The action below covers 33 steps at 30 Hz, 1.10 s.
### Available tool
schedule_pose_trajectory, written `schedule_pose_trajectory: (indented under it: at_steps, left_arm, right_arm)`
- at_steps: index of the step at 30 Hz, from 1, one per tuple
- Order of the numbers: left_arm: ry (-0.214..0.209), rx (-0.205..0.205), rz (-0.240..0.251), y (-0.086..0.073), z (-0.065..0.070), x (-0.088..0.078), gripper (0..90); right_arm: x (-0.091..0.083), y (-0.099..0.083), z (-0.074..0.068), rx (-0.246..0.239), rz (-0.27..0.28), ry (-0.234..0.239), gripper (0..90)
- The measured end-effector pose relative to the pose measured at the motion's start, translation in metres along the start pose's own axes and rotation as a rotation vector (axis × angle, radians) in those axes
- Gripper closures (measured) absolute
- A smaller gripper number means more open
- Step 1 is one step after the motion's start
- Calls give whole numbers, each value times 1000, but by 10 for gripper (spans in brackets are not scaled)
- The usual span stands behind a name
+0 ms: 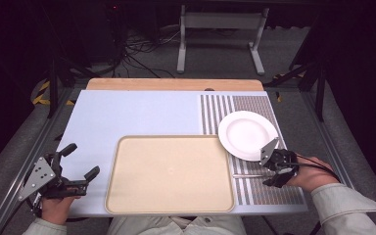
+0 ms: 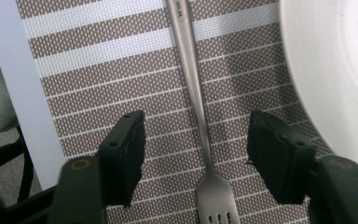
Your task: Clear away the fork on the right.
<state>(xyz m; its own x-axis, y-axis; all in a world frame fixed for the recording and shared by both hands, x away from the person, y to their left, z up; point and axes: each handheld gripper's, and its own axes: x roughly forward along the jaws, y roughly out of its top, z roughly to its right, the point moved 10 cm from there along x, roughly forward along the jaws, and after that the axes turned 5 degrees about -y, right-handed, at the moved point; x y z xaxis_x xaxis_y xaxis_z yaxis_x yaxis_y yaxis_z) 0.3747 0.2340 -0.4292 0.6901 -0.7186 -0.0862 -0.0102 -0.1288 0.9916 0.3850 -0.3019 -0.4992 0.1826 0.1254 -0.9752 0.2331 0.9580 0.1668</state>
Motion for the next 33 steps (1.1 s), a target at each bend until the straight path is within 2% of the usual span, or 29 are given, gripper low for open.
schedule_pose_trajectory:
  at_steps: [5, 11, 16, 25, 33]
  left_arm:
    - [1, -1, -1, 0, 0, 0, 2]
    - [-1, 0, -2, 0, 0, 0, 2]
    - [-2, -1, -1, 0, 0, 0, 2]
    - [-10, 1, -2, 0, 2, 0, 3]
    - [-9, -3, 0, 0, 1, 0, 3]
  right_arm:
    - [7, -4, -2, -18, -15, 21, 508]
    - [9, -4, 1, -29, -9, 0, 635]
    - [12, -6, 3, -44, -25, 15, 739]
    - [13, -5, 2, -72, -17, 42, 834]
    - [13, -6, 2, -81, -18, 55, 853]
